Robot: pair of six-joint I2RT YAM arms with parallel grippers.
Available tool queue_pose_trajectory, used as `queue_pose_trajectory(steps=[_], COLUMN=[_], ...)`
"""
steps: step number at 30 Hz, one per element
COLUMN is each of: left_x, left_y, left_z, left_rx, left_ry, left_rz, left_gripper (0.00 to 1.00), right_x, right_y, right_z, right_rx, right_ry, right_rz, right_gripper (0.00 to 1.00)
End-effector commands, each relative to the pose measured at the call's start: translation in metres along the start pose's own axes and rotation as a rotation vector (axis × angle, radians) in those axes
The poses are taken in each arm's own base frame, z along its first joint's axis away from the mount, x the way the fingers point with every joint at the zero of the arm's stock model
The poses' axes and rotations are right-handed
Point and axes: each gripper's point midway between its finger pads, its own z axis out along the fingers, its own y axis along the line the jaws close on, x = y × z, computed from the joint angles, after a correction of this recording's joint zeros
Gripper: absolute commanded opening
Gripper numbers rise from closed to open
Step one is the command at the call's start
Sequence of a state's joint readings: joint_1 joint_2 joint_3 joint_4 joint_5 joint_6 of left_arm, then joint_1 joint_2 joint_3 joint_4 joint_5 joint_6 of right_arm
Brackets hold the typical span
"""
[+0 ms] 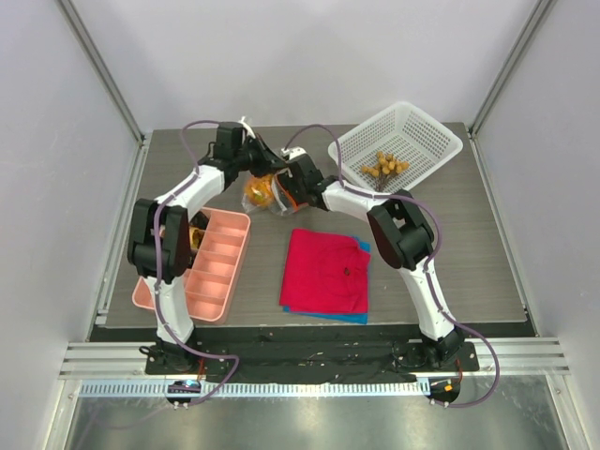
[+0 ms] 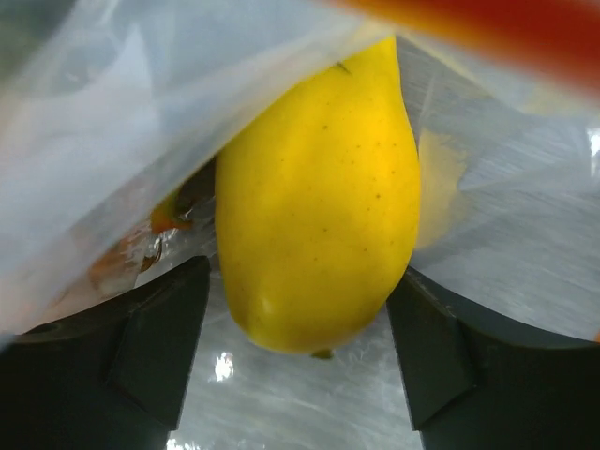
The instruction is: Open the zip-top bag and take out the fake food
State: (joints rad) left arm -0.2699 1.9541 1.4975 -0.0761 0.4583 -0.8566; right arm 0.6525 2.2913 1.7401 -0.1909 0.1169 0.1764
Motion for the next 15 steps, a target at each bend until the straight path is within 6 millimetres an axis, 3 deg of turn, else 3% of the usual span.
queue_pose_trajectory(steps=[1, 8, 9, 15], left_x=[-0.002, 0.001, 0.001, 0.001], left_y=[-0.019, -0.02, -0.02, -0.018], left_z=[0.003, 0.003, 0.003, 0.003], left_rx=[0.028, 0.017, 0.016, 0.008], left_ry=[-0.004, 0.003, 0.004, 0.006], left_rz=[0.062, 0.076, 0.075, 0.08], left_gripper=[0.0, 0.0, 0.0, 0.0], right_x=[-0.069, -0.078, -0.079, -0.09], right_y=[0.013, 0.004, 0.004, 0.004], right_z=[-0.016, -0.02, -0.021, -0.038], right_rx=[-0.038, 0.007, 0.009, 0.009], right_ry=[-0.255, -0.291, -0.291, -0.291], right_rz=[0.053, 0.042, 0.036, 0.039], right_gripper=[0.75, 0.62, 0.5, 0.21])
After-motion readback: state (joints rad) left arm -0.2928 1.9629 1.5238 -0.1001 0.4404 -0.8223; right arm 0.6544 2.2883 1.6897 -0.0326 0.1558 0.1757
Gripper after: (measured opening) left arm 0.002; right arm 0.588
